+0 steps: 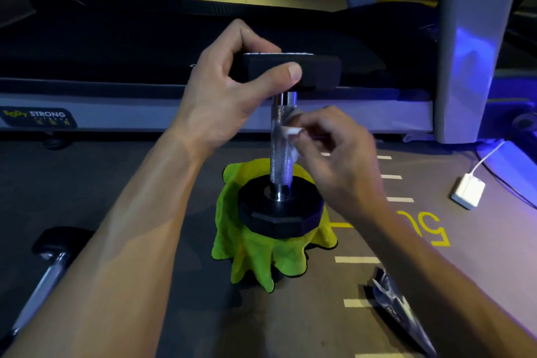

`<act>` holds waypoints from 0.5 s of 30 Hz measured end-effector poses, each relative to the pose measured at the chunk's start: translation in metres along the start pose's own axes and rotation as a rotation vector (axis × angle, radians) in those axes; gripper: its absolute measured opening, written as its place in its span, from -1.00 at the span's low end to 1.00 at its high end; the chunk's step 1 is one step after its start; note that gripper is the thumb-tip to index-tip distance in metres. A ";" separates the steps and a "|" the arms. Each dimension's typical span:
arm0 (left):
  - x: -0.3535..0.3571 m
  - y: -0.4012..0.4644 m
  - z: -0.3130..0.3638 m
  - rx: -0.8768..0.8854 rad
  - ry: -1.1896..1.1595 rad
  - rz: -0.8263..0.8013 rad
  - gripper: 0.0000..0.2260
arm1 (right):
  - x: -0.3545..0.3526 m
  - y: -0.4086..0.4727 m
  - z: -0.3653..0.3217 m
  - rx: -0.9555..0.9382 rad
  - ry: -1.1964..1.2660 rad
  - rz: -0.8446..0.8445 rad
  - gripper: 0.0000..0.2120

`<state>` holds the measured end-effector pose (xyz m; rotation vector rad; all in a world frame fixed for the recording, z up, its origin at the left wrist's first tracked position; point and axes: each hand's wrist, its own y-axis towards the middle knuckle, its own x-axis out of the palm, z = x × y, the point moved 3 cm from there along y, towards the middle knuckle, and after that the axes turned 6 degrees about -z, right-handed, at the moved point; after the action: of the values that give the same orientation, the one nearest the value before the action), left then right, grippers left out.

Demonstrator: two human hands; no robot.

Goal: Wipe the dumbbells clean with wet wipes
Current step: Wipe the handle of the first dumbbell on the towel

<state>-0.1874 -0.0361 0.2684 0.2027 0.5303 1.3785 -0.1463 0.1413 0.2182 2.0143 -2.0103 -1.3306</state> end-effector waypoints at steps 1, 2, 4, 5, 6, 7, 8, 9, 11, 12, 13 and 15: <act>0.000 0.001 0.000 0.000 -0.006 -0.002 -0.61 | 0.007 -0.004 0.000 -0.027 -0.040 -0.020 -0.88; -0.001 0.001 -0.001 0.003 -0.009 -0.001 -0.65 | 0.015 -0.014 0.003 -0.049 -0.092 -0.075 -0.87; -0.004 0.003 -0.002 0.012 -0.010 0.000 -0.69 | 0.023 -0.034 0.006 -0.027 -0.140 -0.203 -0.83; -0.004 0.003 -0.003 0.016 -0.008 -0.002 -0.69 | 0.021 -0.036 0.007 -0.023 -0.132 -0.226 -0.83; -0.004 0.003 -0.003 0.018 -0.006 -0.003 -0.68 | 0.018 -0.028 0.007 -0.039 -0.128 -0.200 -0.85; -0.003 0.004 -0.004 0.017 -0.006 -0.007 -0.68 | 0.015 -0.015 0.005 -0.054 -0.115 -0.125 -0.88; -0.001 0.005 -0.004 0.016 -0.009 -0.016 -0.68 | 0.012 0.001 0.004 -0.048 -0.058 -0.011 -0.90; 0.000 0.005 -0.005 0.020 -0.010 -0.025 -0.69 | 0.011 0.015 0.000 -0.010 0.046 0.094 -0.92; -0.001 0.007 -0.006 0.035 -0.021 -0.024 -0.73 | 0.022 0.016 -0.005 0.063 0.176 0.175 -0.93; -0.003 0.007 -0.007 0.040 -0.030 -0.017 -0.75 | 0.029 0.004 -0.006 0.086 0.185 0.141 -0.91; -0.004 0.008 -0.007 0.045 -0.039 -0.011 -0.76 | 0.034 -0.009 -0.005 0.106 0.198 0.087 -0.88; -0.004 0.007 -0.008 0.061 -0.048 -0.001 -0.76 | 0.034 -0.018 -0.004 0.153 0.292 0.029 -0.89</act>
<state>-0.1980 -0.0402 0.2656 0.2845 0.5328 1.3546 -0.1357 0.1147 0.1927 2.0851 -2.0482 -0.8396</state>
